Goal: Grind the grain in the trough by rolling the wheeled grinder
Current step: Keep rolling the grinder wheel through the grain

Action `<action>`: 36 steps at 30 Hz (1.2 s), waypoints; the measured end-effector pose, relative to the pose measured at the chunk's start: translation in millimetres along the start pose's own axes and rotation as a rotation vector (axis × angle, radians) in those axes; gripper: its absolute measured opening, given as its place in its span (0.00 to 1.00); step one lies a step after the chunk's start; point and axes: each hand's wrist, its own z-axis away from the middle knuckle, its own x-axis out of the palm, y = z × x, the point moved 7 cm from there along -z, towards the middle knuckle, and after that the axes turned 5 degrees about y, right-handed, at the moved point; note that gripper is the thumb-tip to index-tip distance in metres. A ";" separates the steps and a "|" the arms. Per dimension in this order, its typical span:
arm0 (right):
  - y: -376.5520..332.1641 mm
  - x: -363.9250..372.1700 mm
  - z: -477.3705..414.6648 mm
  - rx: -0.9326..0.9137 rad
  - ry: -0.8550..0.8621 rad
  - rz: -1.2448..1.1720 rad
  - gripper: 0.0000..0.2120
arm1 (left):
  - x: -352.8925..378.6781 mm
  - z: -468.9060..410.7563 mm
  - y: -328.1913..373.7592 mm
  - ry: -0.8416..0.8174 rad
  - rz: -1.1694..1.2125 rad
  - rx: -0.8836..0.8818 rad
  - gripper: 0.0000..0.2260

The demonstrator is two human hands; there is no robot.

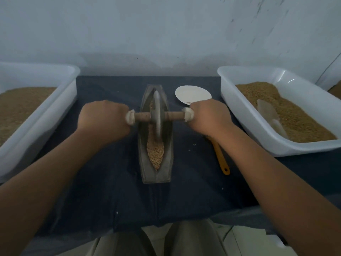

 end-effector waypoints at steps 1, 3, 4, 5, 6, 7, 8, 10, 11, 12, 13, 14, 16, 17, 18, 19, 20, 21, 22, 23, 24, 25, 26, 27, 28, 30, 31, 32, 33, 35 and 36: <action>-1.1 -3.4 11.2 -0.046 -0.002 0.008 0.24 | -4.7 13.7 -0.1 0.027 0.000 0.022 0.18; -3.6 -13.7 29.6 -0.116 0.002 -0.013 0.22 | -12.6 35.6 -1.3 0.072 0.022 0.055 0.20; -4.6 -17.8 34.4 -0.143 0.013 -0.020 0.20 | -13.7 41.3 -2.8 0.084 0.038 0.057 0.21; -5.2 -19.4 35.0 -0.162 0.027 -0.011 0.19 | -12.5 43.3 -4.5 0.089 0.055 0.052 0.21; -5.8 -17.7 32.5 -0.167 0.031 0.007 0.18 | -9.9 41.9 -5.3 0.090 0.066 0.043 0.21; -5.4 -13.0 27.1 -0.152 0.024 0.020 0.18 | -5.8 37.6 -5.4 0.085 0.064 0.029 0.21; -4.1 -7.3 18.5 -0.115 0.016 0.021 0.18 | 0.0 29.6 -5.4 0.074 0.053 0.010 0.20; 0.4 2.6 -4.8 -0.008 0.015 0.000 0.21 | 11.8 1.4 -5.2 0.049 0.036 -0.031 0.20; 3.4 7.7 -16.1 0.039 0.014 -0.009 0.23 | 16.2 -14.9 -4.2 0.033 0.029 -0.044 0.20; 5.3 12.1 -26.4 0.074 0.013 -0.010 0.23 | 18.2 -29.4 -3.1 0.014 0.023 -0.052 0.19; 6.5 15.3 -34.6 0.094 0.010 -0.006 0.23 | 18.3 -40.5 -1.8 -0.006 0.022 -0.056 0.18; 7.1 17.8 -38.6 0.104 -0.003 -0.005 0.23 | 18.0 -46.7 -0.9 -0.025 0.024 -0.058 0.16; 7.9 19.0 -34.8 0.100 -0.041 -0.026 0.24 | 15.1 -44.1 -1.3 -0.046 0.020 -0.062 0.15; 7.6 15.9 -27.0 0.084 -0.047 -0.038 0.24 | 12.4 -35.6 -2.1 -0.039 0.010 -0.055 0.16; 6.3 11.4 -16.1 0.050 -0.046 -0.039 0.23 | 9.1 -23.3 -2.1 -0.026 0.003 -0.037 0.17; 3.8 6.7 -3.6 0.003 -0.050 -0.032 0.22 | 4.2 -8.8 -1.4 -0.004 0.002 -0.016 0.18; 1.4 1.8 9.1 -0.039 -0.060 -0.033 0.21 | -2.6 5.9 -0.4 0.026 0.008 0.009 0.19; -0.1 -3.8 20.6 -0.065 -0.079 -0.051 0.20 | -10.0 19.1 0.8 0.056 0.012 0.035 0.18; -0.9 -8.8 29.8 -0.076 -0.108 -0.077 0.21 | -16.7 29.7 1.6 0.075 0.015 0.059 0.18; -0.6 -11.3 35.9 -0.080 -0.139 -0.099 0.21 | -20.8 36.7 2.2 0.080 0.023 0.074 0.18; -0.3 -11.3 38.7 -0.081 -0.165 -0.110 0.21 | -22.0 40.7 1.8 0.074 0.032 0.075 0.18; -0.3 -9.8 39.0 -0.077 -0.183 -0.108 0.22 | -21.3 40.5 1.5 0.066 0.037 0.068 0.19; -0.4 -7.8 36.6 -0.062 -0.184 -0.093 0.22 | -18.7 36.8 1.4 0.057 0.028 0.058 0.19; -0.1 -5.2 31.7 -0.039 -0.151 -0.070 0.22 | -13.8 29.9 1.4 0.043 0.011 0.044 0.19; 0.4 -2.9 24.0 -0.012 -0.088 -0.043 0.23 | -7.8 20.1 1.1 0.024 0.002 0.024 0.18; 2.6 3.2 4.4 0.045 0.029 0.005 0.23 | 5.3 -3.4 -1.0 -0.011 0.023 -0.025 0.18; 3.5 7.4 -6.9 0.067 0.048 0.010 0.22 | 11.4 -14.7 -1.8 -0.024 0.032 -0.047 0.17; 3.6 10.3 -17.4 0.081 0.052 0.007 0.21 | 15.8 -24.0 -3.1 -0.034 0.037 -0.067 0.17; 3.8 10.9 -27.1 0.086 0.057 0.003 0.20 | 18.7 -31.5 -4.0 -0.038 0.040 -0.083 0.17; 3.4 6.5 -38.0 0.074 0.091 -0.022 0.20 | 21.8 -37.8 -5.5 -0.039 0.050 -0.104 0.17; 3.0 4.9 -38.2 0.067 0.087 -0.038 0.21 | 21.3 -36.0 -5.8 -0.037 0.051 -0.109 0.17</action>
